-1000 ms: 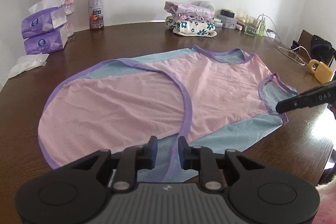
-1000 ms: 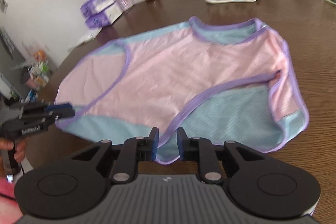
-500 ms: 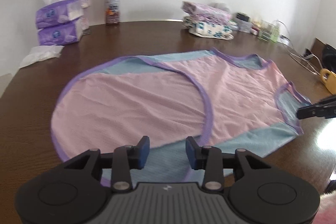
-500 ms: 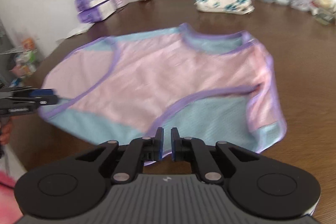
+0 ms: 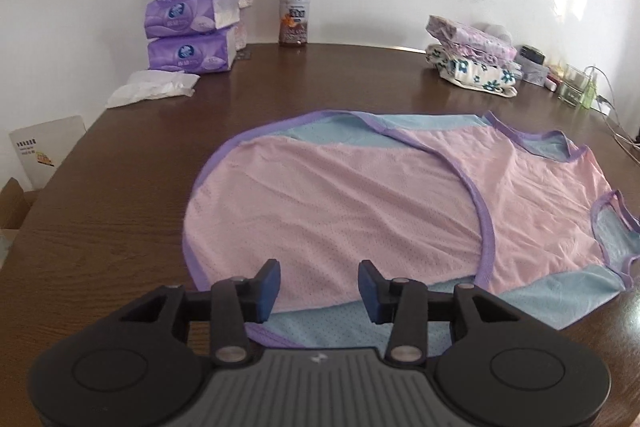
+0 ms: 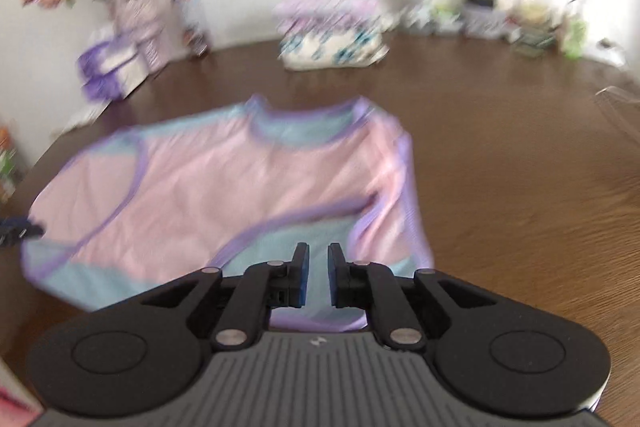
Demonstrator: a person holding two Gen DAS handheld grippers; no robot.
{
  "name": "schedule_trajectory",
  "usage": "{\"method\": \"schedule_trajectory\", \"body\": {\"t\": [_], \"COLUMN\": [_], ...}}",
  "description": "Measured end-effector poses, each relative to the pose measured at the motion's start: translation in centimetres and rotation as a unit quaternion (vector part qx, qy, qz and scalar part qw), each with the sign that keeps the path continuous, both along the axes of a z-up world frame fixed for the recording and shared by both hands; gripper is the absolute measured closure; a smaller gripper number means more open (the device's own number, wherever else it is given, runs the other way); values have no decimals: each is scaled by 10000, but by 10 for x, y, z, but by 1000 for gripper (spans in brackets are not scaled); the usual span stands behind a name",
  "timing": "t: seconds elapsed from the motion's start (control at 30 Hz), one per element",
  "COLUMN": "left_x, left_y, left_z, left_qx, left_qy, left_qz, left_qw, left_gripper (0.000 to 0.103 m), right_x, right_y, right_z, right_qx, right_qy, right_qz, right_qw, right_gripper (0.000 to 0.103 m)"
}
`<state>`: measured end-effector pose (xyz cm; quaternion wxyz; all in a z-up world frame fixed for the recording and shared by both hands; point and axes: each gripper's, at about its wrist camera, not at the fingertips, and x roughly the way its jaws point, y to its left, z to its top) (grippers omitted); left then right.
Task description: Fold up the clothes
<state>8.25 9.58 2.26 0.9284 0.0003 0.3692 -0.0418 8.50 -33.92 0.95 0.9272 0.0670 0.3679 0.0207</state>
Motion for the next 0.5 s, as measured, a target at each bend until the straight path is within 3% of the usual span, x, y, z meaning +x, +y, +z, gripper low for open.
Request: {"method": "schedule_trajectory", "body": {"t": [0.27,0.5], "left_x": [0,-2], "left_y": [3,2], "left_z": [-7,-7], "left_qx": [112,93], "left_qy": [60,18], "left_qz": [152,157], "left_qw": [9998,9998], "left_gripper": [58,55], "right_x": [7,-3], "right_y": [-9,-6], "right_z": [-27,-25], "right_qx": [22,120], "right_qy": [457,170], "right_qz": [-176,-392], "right_qw": [9988,9990], "right_gripper": [93,91]}}
